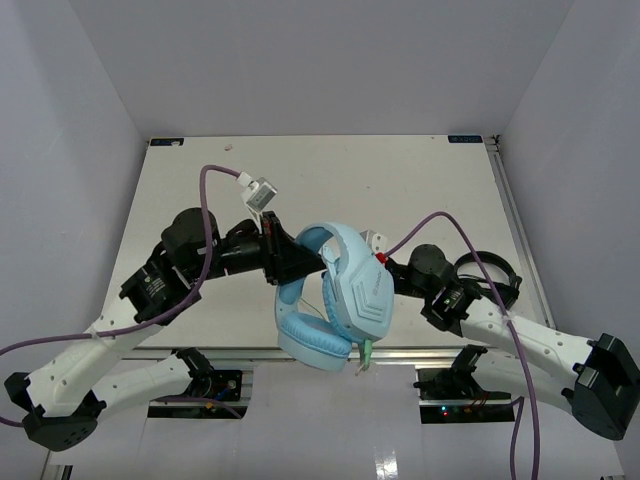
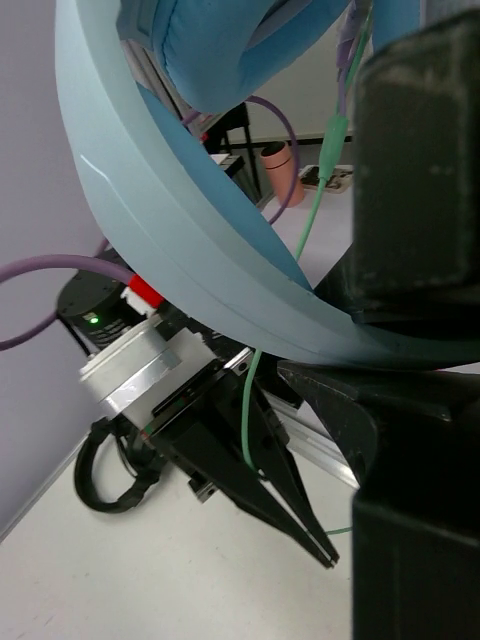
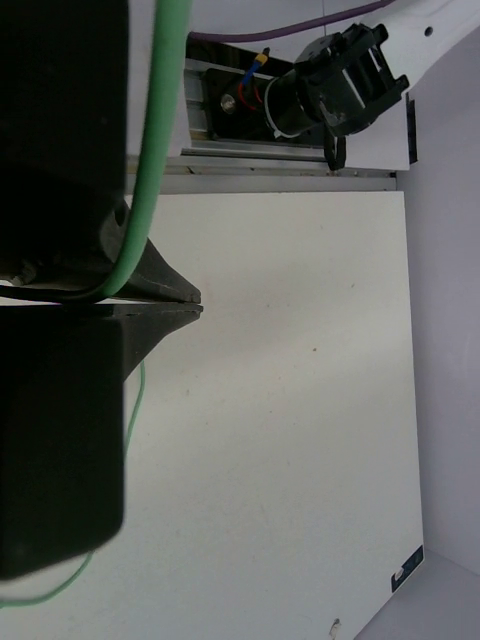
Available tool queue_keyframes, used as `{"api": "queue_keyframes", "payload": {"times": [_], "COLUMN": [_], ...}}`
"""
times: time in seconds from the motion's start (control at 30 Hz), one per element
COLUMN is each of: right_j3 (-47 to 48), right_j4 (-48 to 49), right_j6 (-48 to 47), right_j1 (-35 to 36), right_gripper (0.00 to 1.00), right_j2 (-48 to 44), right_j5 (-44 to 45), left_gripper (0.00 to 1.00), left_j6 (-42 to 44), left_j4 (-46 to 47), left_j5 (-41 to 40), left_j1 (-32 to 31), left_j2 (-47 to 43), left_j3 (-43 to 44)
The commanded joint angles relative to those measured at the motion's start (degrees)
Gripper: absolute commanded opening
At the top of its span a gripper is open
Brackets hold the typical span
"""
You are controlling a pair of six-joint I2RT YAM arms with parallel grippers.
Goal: Wrap the headphones
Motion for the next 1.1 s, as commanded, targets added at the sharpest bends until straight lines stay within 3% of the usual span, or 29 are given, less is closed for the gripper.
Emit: {"api": "queue_keyframes", "payload": {"times": [0.0, 0.2, 0.43, 0.5, 0.7, 1.07], "right_j3": [6.2, 13.6, 20.0, 22.9, 32.2, 34.9], "right_j4": [-5.9, -13.4, -22.5, -27.2, -40.4, -46.9], "right_j6": [-4.2, -7.6, -7.0, -7.6, -7.2, -5.0], "right_j1": [0.1, -2.5, -12.0, -13.2, -13.4, -13.2], "right_gripper": [0.08, 0.08, 0.08, 0.08, 0.08, 0.08], "right_j2": [2.9, 5.2, 4.6, 5.3, 7.0, 7.8], "right_j5": [6.1, 8.8, 9.9, 11.1, 13.6, 4.6], "left_gripper": [0.0, 0.0, 0.0, 0.0, 0.0, 0.0], "left_j6": [0.5, 3.3, 10.3, 12.1, 12.2, 8.2], "left_j4": [4.5, -0.4, -9.7, -13.5, -24.1, -30.9], "left_j5": [10.0, 10.2, 0.7, -4.8, -33.3, -57.0], "left_j1": [-0.1, -0.1, -0.1, -0.1, -0.1, -0.2], "left_j2": [0.5, 2.3, 2.6, 3.9, 10.0, 18.5], "left_j3": [-1.3, -3.5, -5.4, -5.4, -3.7, -0.9]}}
